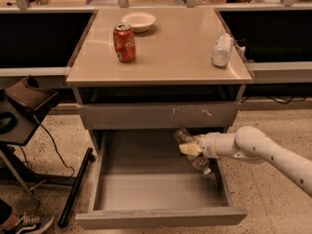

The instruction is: Pick water bottle from middle drawer and place on counter

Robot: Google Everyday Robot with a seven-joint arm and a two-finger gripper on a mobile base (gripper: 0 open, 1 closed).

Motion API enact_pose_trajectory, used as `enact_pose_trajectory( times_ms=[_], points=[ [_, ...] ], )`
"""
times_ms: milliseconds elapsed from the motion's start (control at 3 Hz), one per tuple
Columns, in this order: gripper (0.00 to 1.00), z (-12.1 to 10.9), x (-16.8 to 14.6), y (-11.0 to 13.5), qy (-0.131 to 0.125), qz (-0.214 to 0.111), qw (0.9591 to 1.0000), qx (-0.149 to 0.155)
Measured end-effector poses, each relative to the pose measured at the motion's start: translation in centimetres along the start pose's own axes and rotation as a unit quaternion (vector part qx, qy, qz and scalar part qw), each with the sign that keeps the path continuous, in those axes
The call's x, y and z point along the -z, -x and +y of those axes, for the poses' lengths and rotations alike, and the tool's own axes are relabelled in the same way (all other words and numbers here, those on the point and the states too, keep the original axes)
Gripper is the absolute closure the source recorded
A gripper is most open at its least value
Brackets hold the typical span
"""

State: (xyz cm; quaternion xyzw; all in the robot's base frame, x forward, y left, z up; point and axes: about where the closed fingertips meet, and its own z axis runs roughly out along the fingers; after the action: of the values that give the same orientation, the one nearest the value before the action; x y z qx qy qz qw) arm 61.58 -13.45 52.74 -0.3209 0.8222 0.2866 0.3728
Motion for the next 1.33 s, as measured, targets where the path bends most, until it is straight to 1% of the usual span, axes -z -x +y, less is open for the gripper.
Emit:
enact_pose_trajectory(
  times_ms=[333, 667, 1000, 1333],
  points=[
    [1.00, 1.9, 2.9, 1.3, 0.024, -0.014, 0.9983, 0.051],
    [1.00, 3.5, 3.7, 0.6, 0.051, -0.012, 0.9947, 0.088],
    [1.00, 3.8, 3.6, 0.8, 0.056, -0.015, 0.9943, 0.090],
    [1.00, 8.2, 7.1, 4.5, 0.060, -0.027, 0.9889, 0.133]
  ],
)
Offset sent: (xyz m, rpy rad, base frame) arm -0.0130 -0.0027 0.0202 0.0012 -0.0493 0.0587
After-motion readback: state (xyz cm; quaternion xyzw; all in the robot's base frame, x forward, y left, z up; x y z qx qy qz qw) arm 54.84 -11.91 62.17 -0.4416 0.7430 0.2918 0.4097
